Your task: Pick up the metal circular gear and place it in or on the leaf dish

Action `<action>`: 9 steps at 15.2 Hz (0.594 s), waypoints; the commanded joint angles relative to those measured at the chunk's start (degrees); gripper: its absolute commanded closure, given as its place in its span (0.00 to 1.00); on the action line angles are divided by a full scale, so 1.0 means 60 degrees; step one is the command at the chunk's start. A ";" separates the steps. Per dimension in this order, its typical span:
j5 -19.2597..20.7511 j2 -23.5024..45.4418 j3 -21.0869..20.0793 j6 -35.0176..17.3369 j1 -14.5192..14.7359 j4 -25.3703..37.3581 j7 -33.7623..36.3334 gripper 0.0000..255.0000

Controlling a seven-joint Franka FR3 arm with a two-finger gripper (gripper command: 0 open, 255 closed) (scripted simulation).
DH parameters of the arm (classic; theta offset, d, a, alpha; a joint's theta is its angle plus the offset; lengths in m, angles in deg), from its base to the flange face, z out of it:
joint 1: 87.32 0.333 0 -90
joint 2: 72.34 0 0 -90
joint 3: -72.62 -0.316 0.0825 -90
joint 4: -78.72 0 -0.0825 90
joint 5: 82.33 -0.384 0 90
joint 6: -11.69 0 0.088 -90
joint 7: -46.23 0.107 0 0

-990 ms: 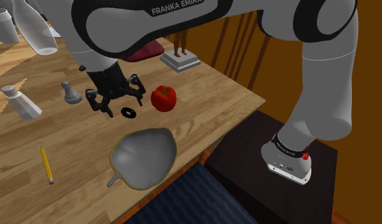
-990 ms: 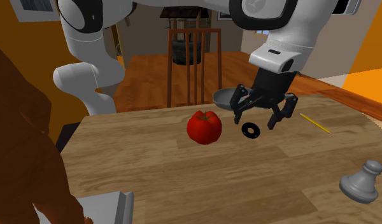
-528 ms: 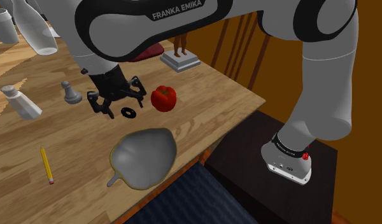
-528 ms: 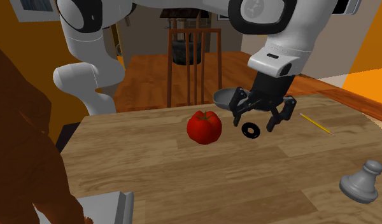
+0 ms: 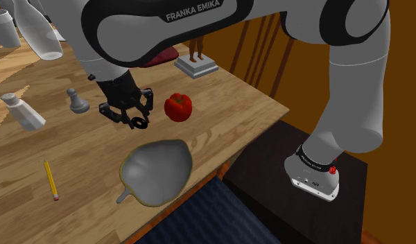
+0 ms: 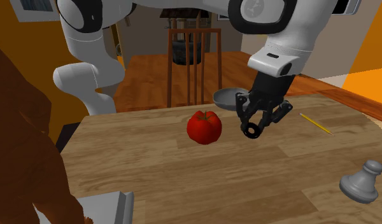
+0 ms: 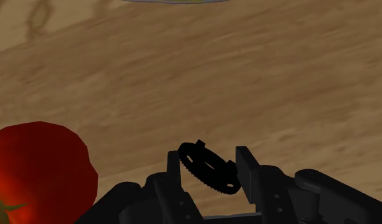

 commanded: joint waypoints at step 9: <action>-0.0041 -0.0044 -0.0030 0.0743 0.0097 0.0711 -0.0062 1.00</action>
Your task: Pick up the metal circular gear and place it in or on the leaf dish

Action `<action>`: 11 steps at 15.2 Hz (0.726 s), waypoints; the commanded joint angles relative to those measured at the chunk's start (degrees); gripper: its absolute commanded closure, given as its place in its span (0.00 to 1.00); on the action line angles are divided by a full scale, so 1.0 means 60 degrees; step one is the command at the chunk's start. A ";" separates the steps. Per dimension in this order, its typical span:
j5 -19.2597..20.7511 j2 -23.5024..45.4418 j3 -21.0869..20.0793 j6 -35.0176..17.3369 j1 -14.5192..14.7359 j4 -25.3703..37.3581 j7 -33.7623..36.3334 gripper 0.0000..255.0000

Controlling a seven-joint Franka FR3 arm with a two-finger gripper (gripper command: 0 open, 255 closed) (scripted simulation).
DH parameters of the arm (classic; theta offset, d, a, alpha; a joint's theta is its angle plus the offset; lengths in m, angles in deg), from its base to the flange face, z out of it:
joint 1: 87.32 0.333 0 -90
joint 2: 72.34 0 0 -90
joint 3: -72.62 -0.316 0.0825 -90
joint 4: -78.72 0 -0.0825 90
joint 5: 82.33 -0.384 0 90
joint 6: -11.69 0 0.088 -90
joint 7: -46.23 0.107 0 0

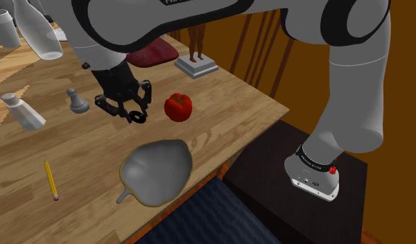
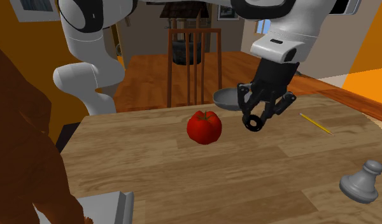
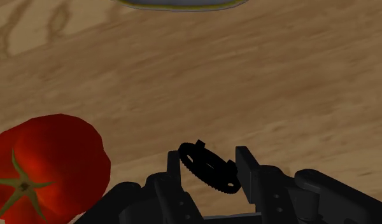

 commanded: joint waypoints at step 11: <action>0.0057 0.0165 -0.0015 0.1667 0.0372 0.1867 -0.0093 1.00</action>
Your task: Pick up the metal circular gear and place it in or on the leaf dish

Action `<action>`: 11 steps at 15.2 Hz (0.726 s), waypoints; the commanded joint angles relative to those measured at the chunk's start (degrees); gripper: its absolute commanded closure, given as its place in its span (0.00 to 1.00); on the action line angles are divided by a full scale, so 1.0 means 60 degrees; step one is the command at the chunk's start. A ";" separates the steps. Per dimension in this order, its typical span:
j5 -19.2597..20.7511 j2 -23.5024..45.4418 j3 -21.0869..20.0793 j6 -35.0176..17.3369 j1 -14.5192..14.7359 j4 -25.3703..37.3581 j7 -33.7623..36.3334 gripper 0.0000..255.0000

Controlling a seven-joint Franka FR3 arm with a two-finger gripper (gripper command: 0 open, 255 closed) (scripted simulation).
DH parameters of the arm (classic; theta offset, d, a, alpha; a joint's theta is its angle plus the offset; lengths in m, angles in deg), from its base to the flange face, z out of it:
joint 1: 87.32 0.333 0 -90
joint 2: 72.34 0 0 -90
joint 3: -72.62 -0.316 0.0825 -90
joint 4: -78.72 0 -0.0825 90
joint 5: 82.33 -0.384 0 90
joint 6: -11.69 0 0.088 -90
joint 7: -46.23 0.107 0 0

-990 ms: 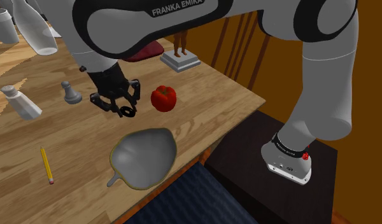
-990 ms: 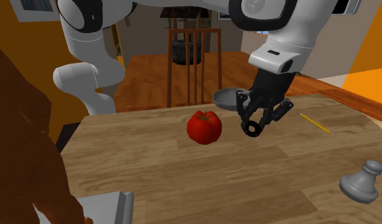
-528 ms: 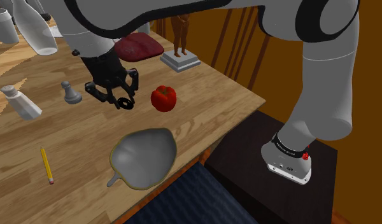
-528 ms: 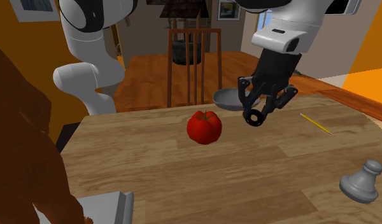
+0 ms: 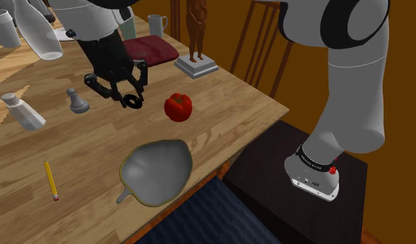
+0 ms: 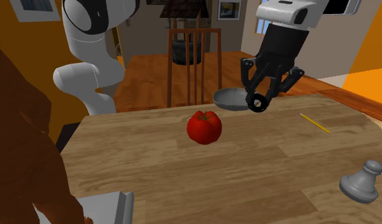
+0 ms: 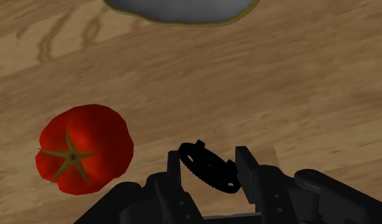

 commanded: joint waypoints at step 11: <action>-0.0454 -0.0910 -0.0373 0.0435 0.0317 -0.0439 0.0779 1.00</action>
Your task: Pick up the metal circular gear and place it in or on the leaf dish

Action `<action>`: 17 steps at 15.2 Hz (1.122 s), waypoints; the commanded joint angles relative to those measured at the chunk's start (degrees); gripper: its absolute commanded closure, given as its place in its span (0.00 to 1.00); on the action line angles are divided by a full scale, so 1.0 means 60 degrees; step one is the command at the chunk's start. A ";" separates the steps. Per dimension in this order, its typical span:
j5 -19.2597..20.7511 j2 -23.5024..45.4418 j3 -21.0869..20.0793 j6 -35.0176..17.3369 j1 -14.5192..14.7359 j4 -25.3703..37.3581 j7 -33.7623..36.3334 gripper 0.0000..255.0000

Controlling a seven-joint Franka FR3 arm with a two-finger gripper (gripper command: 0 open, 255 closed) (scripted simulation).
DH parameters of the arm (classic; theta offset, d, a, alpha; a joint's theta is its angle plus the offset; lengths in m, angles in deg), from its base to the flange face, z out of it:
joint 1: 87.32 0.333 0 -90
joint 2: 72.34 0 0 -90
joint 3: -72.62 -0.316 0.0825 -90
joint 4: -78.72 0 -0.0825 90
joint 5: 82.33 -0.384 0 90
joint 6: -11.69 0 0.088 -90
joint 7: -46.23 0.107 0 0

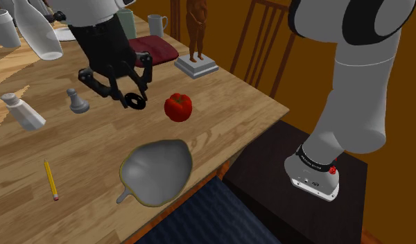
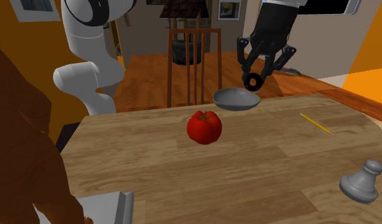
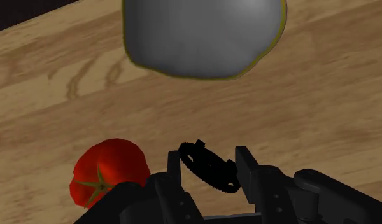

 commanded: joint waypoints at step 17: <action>-0.1020 -0.1697 -0.0703 -0.1721 0.0348 -0.3267 0.1596 1.00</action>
